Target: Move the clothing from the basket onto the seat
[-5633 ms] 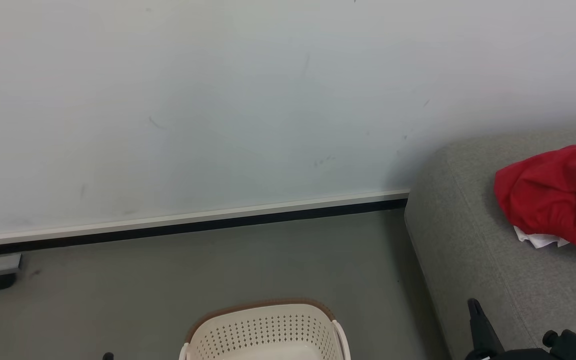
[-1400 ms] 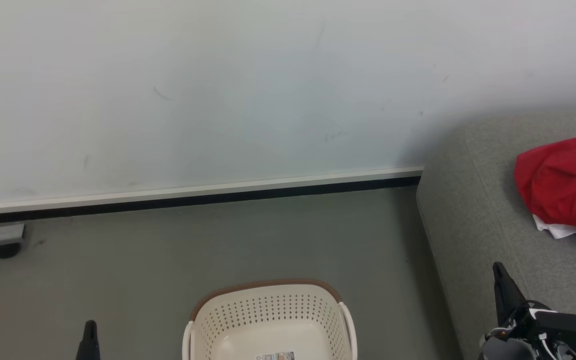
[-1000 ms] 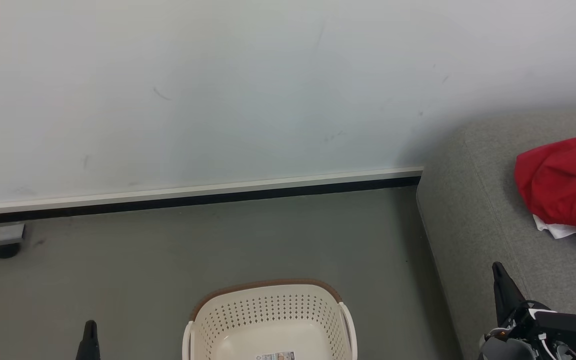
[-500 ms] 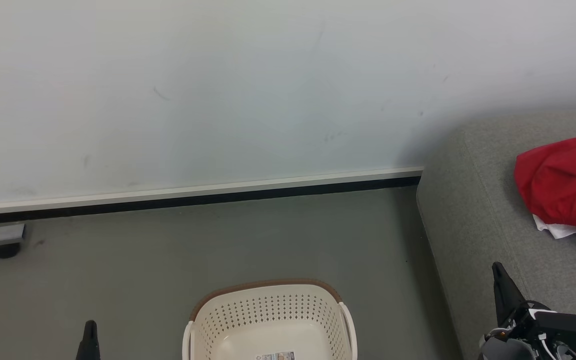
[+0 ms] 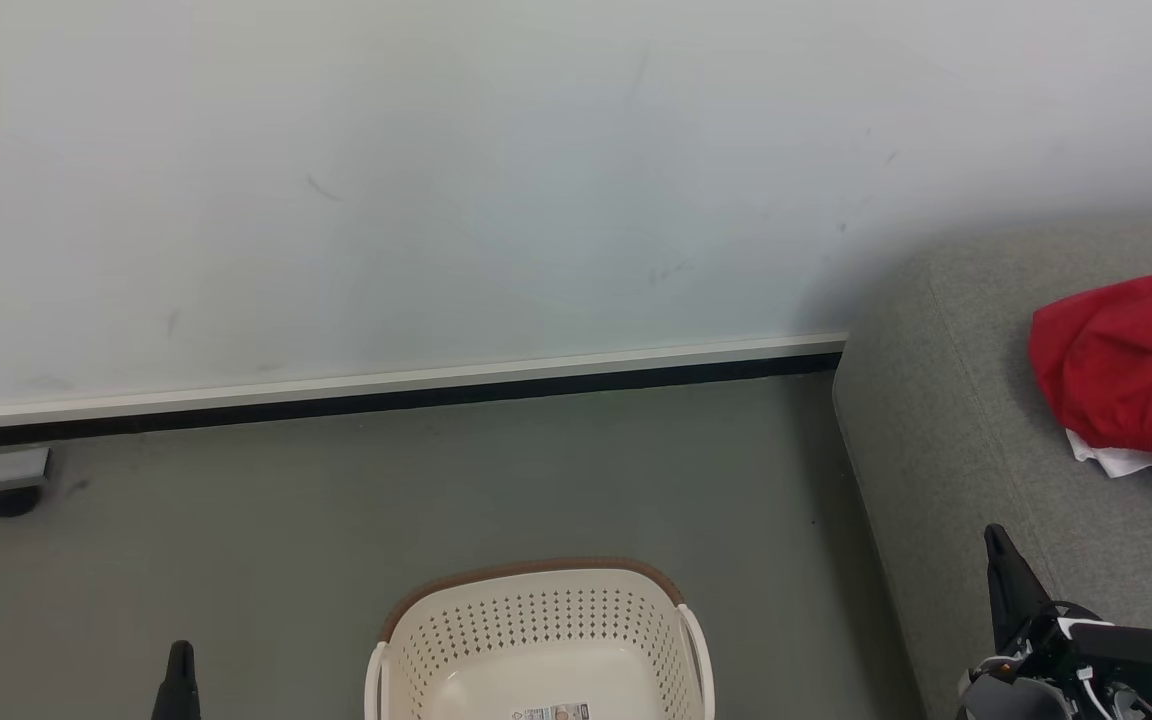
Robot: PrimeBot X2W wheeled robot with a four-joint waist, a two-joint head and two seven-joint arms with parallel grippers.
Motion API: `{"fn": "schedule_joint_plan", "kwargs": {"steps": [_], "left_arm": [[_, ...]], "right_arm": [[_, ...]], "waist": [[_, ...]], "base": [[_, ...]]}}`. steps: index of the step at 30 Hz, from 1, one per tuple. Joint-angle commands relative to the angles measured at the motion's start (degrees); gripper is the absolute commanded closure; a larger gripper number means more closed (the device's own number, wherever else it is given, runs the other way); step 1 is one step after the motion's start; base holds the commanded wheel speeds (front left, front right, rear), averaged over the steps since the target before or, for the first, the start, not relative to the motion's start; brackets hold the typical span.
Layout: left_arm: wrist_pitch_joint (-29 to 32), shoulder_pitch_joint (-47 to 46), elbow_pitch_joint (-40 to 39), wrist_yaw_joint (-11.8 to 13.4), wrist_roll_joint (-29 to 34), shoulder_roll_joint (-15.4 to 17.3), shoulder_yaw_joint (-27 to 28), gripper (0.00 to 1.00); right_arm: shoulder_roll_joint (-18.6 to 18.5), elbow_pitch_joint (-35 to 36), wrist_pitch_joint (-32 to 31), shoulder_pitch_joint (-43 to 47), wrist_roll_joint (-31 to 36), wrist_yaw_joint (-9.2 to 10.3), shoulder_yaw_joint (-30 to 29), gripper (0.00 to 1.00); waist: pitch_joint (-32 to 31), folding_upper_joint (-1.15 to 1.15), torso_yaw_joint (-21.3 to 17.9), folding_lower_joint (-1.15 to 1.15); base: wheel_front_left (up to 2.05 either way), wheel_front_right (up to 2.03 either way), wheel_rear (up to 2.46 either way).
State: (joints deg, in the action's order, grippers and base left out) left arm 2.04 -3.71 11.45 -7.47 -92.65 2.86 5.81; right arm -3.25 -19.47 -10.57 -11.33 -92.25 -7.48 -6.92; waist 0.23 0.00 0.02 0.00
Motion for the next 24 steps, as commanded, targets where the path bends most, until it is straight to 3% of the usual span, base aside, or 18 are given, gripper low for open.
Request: {"fn": "schedule_joint_plan", "kwargs": {"steps": [1, 24], "left_arm": [[0.1, -0.3, 0.3, -0.1, -0.1, 0.0, 0.2, 1.00], [0.1, -0.3, 0.2, -0.1, -0.1, 0.0, 0.2, 1.00]], "right_arm": [[0.2, 0.0, -0.1, -0.5, 0.3, -0.02, 0.0, 1.00], [0.3, 0.0, -0.3, -0.6, 0.4, -0.02, -0.1, 1.00]], "waist": [[0.0, 0.00, 0.0, 0.00], [0.0, 0.00, 0.0, 0.00]], "base": [[0.00, 0.00, 0.00], [0.00, 0.00, 0.00]]}}
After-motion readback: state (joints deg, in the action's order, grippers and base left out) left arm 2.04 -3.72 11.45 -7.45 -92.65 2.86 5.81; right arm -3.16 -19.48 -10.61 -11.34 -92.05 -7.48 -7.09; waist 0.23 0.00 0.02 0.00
